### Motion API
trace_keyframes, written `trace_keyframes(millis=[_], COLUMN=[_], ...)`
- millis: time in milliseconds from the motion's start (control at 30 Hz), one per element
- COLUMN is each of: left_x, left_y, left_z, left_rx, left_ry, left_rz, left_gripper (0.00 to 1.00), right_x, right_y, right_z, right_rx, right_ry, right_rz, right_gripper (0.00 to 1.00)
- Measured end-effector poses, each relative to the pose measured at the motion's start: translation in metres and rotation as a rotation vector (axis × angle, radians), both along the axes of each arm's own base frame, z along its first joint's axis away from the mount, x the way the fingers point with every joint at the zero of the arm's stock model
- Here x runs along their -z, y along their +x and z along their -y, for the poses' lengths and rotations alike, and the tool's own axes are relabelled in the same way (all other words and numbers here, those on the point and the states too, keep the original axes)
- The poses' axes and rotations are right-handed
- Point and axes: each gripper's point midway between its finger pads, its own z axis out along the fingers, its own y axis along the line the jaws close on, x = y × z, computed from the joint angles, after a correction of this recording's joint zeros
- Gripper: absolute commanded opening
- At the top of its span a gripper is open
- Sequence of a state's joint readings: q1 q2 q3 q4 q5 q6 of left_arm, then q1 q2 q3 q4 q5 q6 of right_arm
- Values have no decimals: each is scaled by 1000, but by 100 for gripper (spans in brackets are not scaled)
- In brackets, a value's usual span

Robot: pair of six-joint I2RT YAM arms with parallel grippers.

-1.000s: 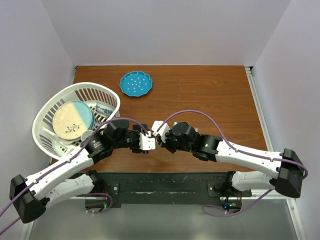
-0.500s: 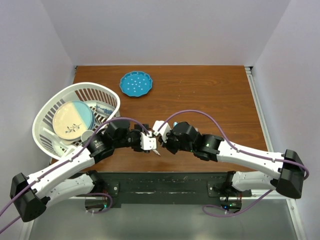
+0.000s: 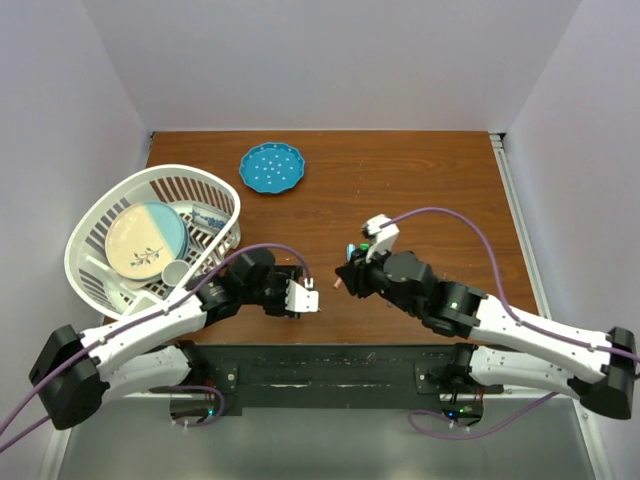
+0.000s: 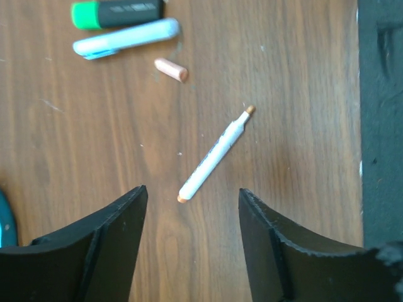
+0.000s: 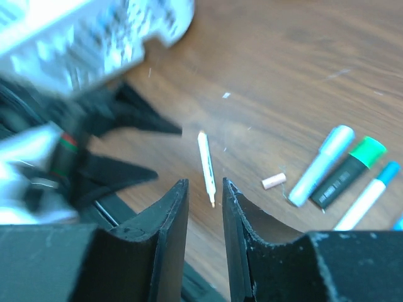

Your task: Insert the pens into the pen caps

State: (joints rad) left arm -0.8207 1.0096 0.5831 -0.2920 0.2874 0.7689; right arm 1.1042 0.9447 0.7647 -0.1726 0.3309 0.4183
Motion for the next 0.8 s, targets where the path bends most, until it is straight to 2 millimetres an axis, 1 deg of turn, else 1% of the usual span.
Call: trace_keyframes(millis=[67,167,300,400,500,700,733,800], left_x=[9,22,40,47,54,68,70,71], left_y=[3,8,13,17,21,20,19,19], left_z=[1,4,8,11,14,14,14,14], left_rx=[18,46,83,102,117,135,137,138], left_ry=[47,111,183,212,237,273,275,274], left_rz=[-10,-26,-53,-59,-66,-97,-101,-104], left_gripper=[60,59,58,57,55,52,49,47], right_x=[-16,-37,-55,-60,-63,-57,-57,-57], right_y=[2,2,0,-1,-3,-3,-3,-2], right_z=[19,44,69,83,92,99,99,100], right_rx=[90,186,253,284,302,320,321,324], right_ry=[59,130,184,198,207,178,175,174], right_rz=[-9,0,18,28,37,35,35,36], right_gripper=[30,30,29,29,29,29,29,29])
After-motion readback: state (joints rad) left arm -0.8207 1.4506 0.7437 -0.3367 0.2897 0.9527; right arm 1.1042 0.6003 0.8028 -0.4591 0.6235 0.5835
